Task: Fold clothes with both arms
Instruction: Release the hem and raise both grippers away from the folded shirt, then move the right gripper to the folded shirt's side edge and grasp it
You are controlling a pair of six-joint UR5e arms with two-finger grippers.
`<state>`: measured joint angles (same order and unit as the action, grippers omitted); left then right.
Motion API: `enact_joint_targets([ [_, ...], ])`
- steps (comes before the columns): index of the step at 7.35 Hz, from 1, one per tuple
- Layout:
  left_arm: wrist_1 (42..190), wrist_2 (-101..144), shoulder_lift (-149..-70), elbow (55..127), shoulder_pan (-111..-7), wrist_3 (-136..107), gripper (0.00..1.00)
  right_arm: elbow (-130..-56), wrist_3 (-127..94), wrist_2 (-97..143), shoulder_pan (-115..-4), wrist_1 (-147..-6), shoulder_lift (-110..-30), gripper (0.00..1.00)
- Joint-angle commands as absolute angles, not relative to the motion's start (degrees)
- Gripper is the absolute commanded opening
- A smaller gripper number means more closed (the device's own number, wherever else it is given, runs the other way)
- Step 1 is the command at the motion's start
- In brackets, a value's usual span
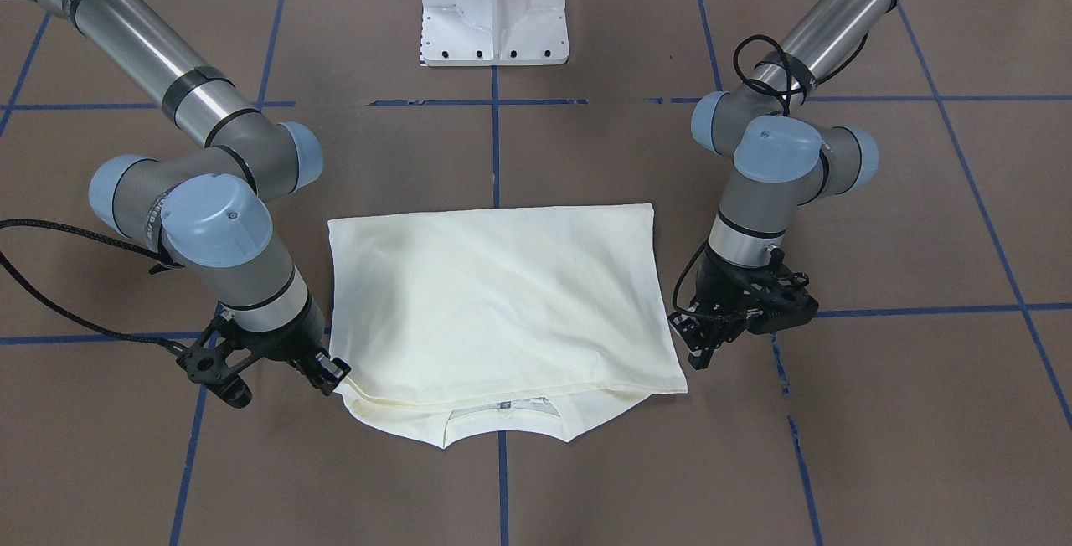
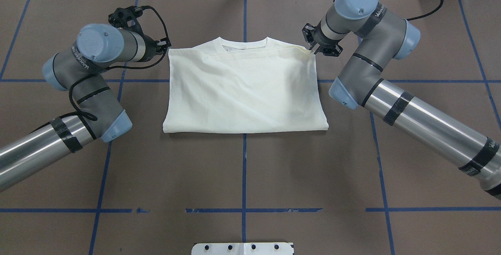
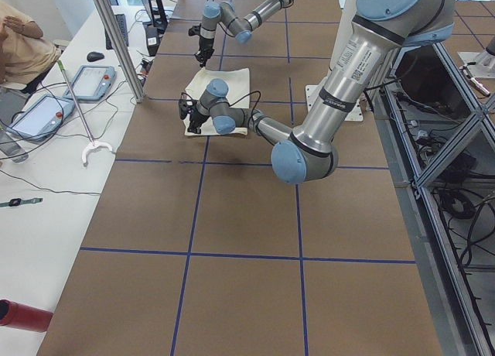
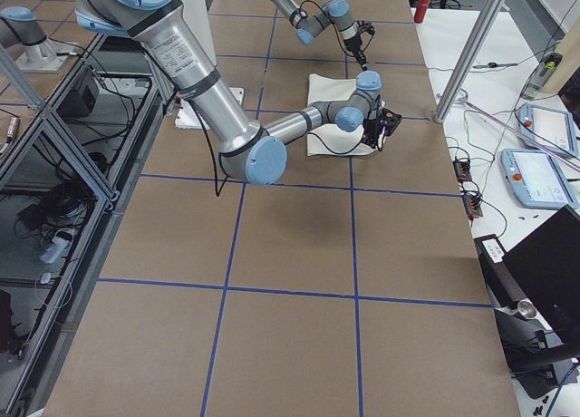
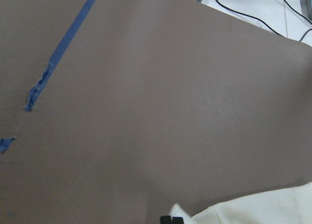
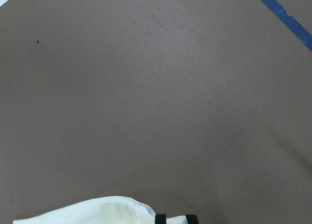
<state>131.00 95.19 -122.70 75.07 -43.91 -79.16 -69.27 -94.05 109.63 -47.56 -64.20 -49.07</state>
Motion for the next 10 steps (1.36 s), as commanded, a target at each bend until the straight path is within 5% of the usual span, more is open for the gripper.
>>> enact_joint_targets([
  [1,131.5,95.2,-122.4,75.0,-44.4,-76.6,0.40,-70.4,-94.4,110.3,-48.0,-64.1,-49.0,0.42],
  [7,132.5,96.0,-122.6,75.4,-45.7,-75.3,0.40,-100.8,-100.6,111.6,-40.5,-64.0,-71.2,0.59],
  [10,132.6,96.0,-122.4,75.6,-45.6,-75.3,0.40,-99.9,-103.3,109.6,-36.5,-64.0,-72.9,0.68],
])
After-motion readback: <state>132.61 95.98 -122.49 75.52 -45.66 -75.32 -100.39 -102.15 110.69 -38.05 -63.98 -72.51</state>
